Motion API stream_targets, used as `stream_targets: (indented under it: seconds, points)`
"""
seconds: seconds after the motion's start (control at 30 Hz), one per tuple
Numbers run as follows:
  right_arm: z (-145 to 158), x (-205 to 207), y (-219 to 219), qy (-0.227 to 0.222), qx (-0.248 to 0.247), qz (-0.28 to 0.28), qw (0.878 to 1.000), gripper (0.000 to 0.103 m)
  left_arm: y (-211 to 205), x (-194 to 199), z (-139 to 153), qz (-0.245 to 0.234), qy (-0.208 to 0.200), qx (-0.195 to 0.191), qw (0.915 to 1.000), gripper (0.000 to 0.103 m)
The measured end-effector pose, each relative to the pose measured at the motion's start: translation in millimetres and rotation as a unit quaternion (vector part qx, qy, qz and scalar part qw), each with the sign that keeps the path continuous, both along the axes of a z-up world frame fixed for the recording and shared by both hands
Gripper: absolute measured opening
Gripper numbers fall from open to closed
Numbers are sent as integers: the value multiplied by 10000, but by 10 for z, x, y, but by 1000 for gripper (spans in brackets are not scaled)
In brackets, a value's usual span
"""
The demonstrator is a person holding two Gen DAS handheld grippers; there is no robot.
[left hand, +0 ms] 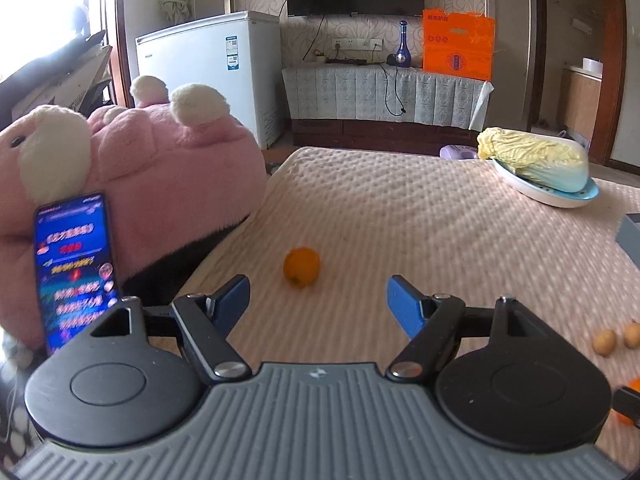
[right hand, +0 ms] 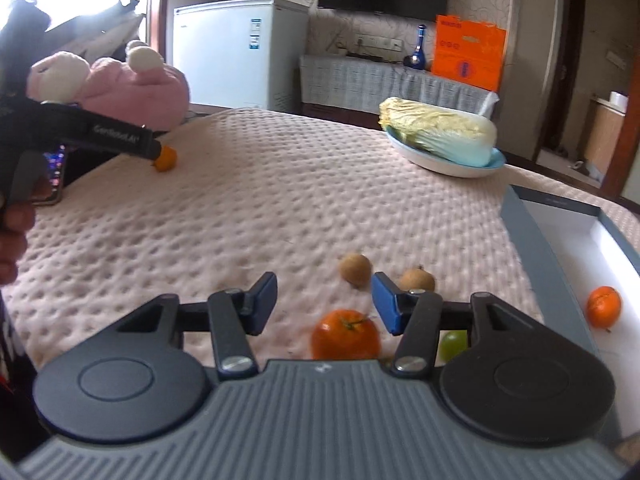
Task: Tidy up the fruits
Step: 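Move both tools back over the remaining fruits on the table, then grasp the small orange with left tool while right tool grasps the stemmed tangerine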
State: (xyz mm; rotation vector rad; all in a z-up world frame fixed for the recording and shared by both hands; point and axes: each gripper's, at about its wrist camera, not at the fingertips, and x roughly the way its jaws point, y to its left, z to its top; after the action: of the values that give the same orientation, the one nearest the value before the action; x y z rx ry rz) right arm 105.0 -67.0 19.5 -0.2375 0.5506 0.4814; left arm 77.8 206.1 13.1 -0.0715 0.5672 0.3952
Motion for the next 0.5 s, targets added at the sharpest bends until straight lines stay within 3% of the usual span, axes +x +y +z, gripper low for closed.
stream_targets:
  seconds: [0.2,0.5]
  points:
    - [-142,65,18,223,-481,132,9985,50,222,344,-136,126,74,-178,9997,80]
    - [-132,111,23,315,-523,280,9977,46,348,638,-354,109,300,-235,9992,78]
